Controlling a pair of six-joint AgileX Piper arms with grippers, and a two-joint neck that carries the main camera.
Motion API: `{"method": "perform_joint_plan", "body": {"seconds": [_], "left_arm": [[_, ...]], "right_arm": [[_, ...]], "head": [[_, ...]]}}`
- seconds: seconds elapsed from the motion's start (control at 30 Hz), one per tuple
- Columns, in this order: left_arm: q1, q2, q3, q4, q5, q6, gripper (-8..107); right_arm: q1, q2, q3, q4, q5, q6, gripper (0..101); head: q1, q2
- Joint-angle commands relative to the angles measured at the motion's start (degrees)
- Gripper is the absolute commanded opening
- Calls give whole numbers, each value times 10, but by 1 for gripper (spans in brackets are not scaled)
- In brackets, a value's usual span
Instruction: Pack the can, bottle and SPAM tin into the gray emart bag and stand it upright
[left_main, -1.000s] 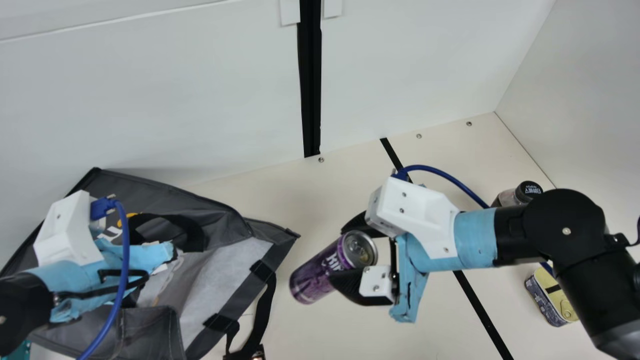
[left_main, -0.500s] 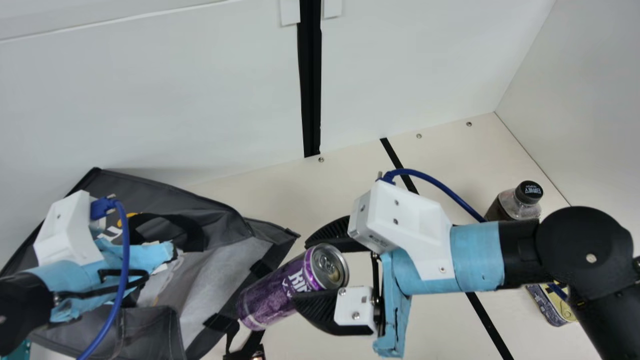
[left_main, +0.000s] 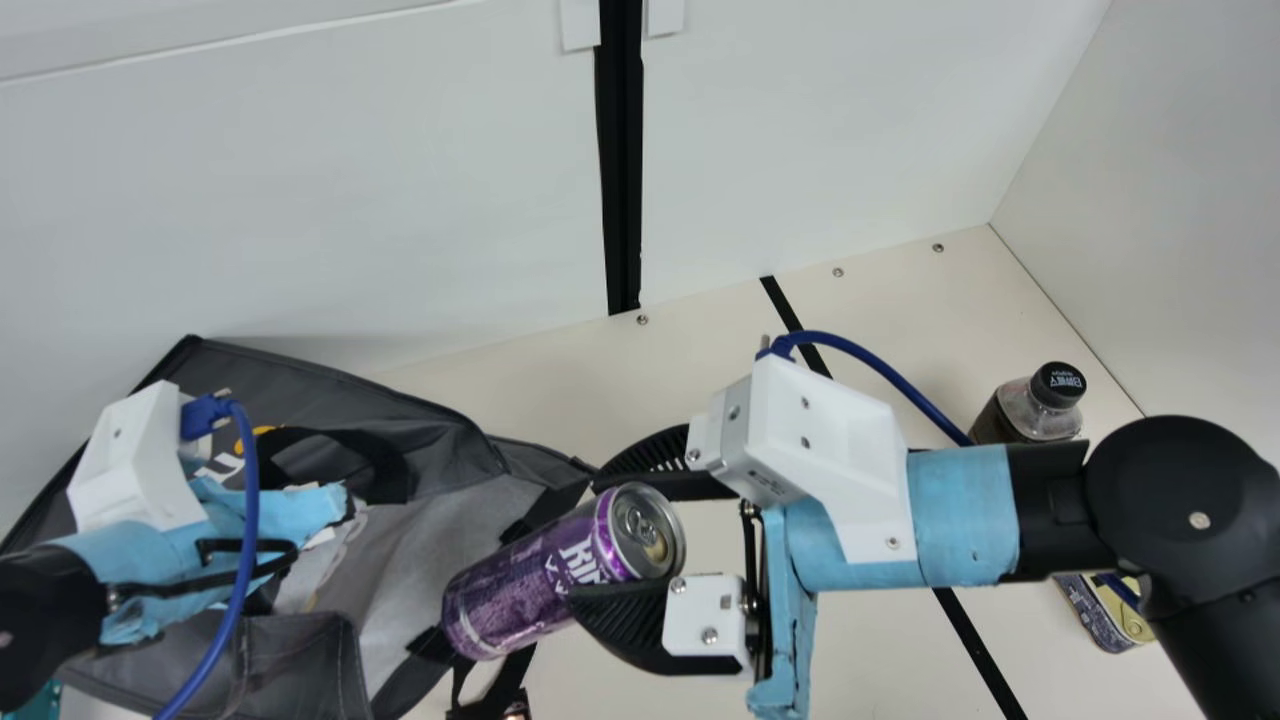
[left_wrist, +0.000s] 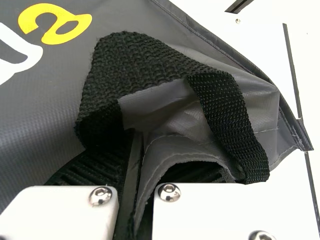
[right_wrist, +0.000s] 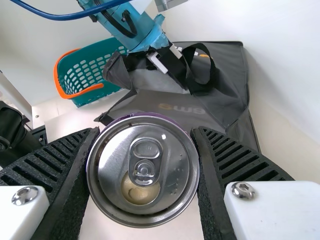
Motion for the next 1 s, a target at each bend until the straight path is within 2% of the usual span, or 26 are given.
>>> {"method": "perform_joint_plan", "body": {"seconds": [0.0,0.97], "left_arm": [[0,0,0,0,0,0,-8],[0,0,0,0,0,0,-8]], "right_arm": [[-2,0,3,1,0,-8,0],[-58,11,69,51,0,-118,0]], "head": [[-13,0],[-13,0]]}}
